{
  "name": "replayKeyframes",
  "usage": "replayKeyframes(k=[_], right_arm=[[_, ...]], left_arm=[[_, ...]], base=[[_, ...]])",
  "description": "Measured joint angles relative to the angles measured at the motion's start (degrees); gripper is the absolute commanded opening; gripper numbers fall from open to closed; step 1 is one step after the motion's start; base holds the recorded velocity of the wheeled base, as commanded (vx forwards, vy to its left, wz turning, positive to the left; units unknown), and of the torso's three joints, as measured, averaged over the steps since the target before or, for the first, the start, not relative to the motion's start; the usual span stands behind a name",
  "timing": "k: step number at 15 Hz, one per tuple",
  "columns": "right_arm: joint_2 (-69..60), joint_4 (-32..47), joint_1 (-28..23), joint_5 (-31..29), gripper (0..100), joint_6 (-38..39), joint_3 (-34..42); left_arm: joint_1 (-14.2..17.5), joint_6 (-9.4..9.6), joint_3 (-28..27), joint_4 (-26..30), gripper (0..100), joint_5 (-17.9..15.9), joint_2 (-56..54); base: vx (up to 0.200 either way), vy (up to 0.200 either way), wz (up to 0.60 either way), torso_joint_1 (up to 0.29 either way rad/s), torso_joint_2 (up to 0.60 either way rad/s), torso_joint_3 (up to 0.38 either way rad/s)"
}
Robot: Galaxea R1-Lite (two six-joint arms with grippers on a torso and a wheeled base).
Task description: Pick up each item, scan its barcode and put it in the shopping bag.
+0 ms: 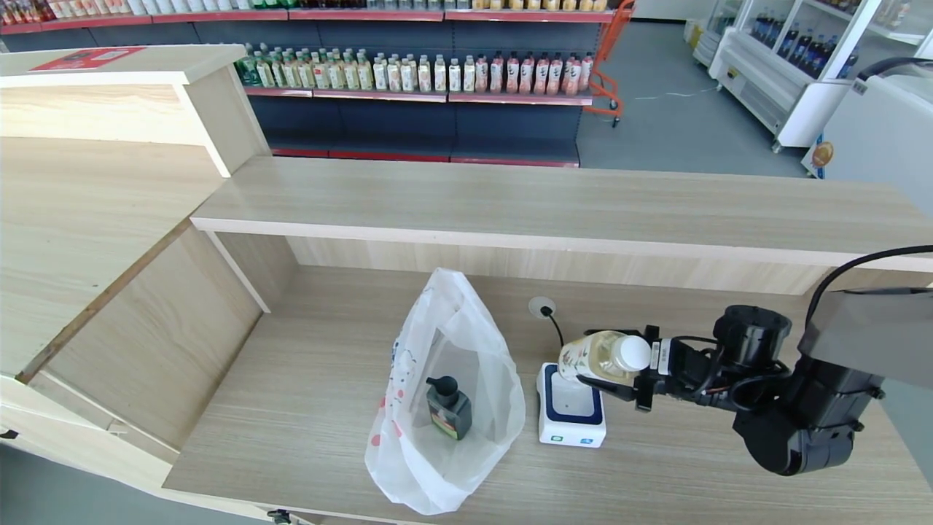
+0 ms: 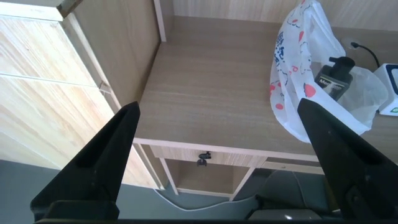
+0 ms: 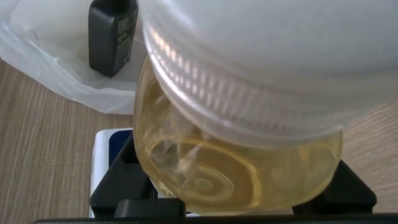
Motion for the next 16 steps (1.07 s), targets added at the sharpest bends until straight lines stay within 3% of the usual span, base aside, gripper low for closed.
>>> replayKeyframes(k=[16], right_arm=[[3.4, 0.1, 0.3, -0.2, 0, -2.7, -3.6]], left_arm=[[0.0, 0.0, 0.0, 0.0, 100, 0.0, 0.0]], base=[[0.0, 0.0, 0.0, 0.0, 0.0, 0.0]])
